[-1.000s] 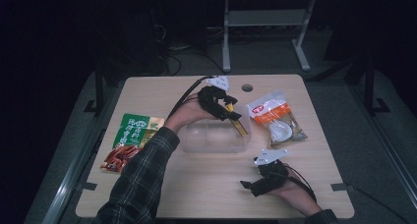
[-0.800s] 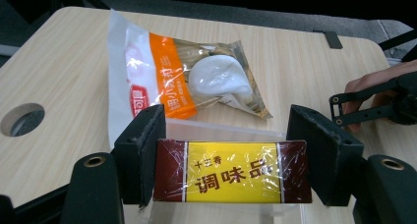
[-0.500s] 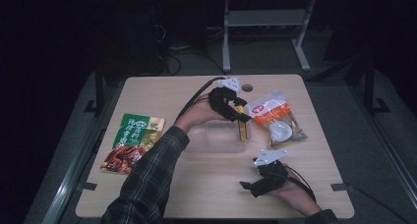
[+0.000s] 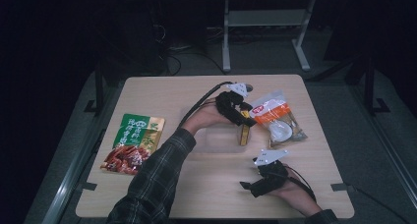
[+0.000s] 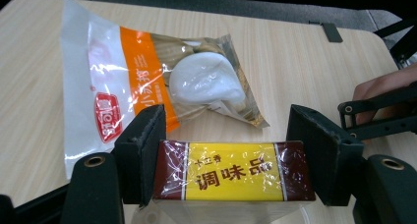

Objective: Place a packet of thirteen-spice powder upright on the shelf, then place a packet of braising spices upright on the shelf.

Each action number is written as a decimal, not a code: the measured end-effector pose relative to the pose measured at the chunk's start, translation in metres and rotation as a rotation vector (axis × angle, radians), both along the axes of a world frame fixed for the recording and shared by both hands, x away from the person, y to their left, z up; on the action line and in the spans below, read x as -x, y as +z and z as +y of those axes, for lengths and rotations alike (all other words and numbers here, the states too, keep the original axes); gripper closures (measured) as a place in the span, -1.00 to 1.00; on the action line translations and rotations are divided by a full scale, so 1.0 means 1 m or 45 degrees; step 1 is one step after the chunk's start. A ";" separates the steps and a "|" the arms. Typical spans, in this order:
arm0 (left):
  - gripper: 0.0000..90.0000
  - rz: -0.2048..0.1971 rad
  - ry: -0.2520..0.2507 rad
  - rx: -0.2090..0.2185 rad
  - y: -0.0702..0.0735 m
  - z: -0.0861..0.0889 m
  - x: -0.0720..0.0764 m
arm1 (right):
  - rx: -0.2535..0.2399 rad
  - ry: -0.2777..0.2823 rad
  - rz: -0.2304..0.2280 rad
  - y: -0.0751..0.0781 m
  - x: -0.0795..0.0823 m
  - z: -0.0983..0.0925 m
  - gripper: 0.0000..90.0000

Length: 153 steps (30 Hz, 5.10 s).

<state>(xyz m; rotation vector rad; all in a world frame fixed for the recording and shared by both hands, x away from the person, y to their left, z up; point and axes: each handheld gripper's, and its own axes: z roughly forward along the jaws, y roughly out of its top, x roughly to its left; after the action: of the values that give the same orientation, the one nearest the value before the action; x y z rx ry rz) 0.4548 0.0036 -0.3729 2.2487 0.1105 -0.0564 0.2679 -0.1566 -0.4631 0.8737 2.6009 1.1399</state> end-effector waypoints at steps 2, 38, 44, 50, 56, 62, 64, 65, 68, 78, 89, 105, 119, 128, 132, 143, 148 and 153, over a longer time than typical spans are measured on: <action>-0.30 0.003 -0.004 -0.006 -0.001 -0.001 0.000 | 0.002 0.002 -0.002 0.000 0.000 0.000 -0.88; -0.53 -0.006 0.194 0.008 0.025 0.081 0.046 | 0.014 0.007 0.005 -0.001 0.000 0.001 -0.88; -0.53 0.012 0.267 -0.042 0.019 0.104 0.065 | 0.022 0.010 0.007 -0.002 0.000 0.001 -0.88; -0.52 0.012 0.322 -0.065 0.011 0.127 0.085 | 0.025 0.010 0.001 -0.002 0.000 0.002 -0.88; -0.52 0.005 0.369 -0.067 0.004 0.141 0.103 | 0.027 0.009 -0.001 -0.002 -0.001 0.001 -0.88; -0.50 -0.002 0.414 -0.060 -0.010 0.156 0.126 | 0.026 0.007 -0.002 -0.002 -0.001 0.002 -0.88; -0.50 0.000 0.429 -0.055 -0.016 0.161 0.132 | 0.030 0.008 -0.002 -0.002 -0.001 0.002 -0.88; -0.49 -0.006 0.437 -0.058 -0.018 0.163 0.135 | 0.030 0.006 -0.002 -0.002 -0.001 0.002 -0.88; -0.49 -0.005 0.459 -0.064 -0.026 0.171 0.143 | 0.030 0.004 -0.002 -0.002 -0.001 0.002 -0.88; -0.47 0.002 0.577 -0.050 -0.047 0.201 0.168 | 0.031 0.004 -0.005 -0.002 0.000 0.002 -0.88; 0.00 -0.014 0.734 -0.086 -0.051 0.238 0.169 | 0.029 0.002 -0.003 -0.001 0.000 0.002 -0.88; 0.99 -0.014 1.092 -0.136 -0.051 0.303 0.128 | 0.027 -0.004 0.002 -0.002 0.000 0.003 -0.88; 1.00 -0.017 1.421 -0.180 -0.067 0.373 0.092 | 0.036 0.001 0.005 -0.002 -0.001 0.003 -0.88; 1.00 -0.013 1.407 -0.185 -0.078 0.359 0.045 | 0.039 -0.017 0.017 -0.004 -0.003 0.003 -0.88; 1.00 -0.006 1.406 -0.171 -0.084 0.347 0.028 | 0.032 -0.027 0.015 -0.004 -0.004 0.003 -0.88; 1.00 -0.014 1.402 -0.221 -0.087 0.318 0.001 | 0.023 -0.032 0.017 -0.004 -0.004 0.001 -0.88; 1.00 -0.013 1.393 -0.259 -0.090 0.315 -0.001 | 0.026 -0.022 0.019 -0.004 -0.004 0.000 -0.88; 1.00 -0.015 1.408 -0.276 -0.089 0.318 -0.002 | 0.024 -0.025 0.016 -0.004 -0.004 0.001 -0.88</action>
<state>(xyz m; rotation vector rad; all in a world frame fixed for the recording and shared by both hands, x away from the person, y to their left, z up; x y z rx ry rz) 0.4563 0.3220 -0.4620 2.0964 1.3646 0.5782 0.2715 -0.1560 -0.4672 0.9039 2.6029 1.1063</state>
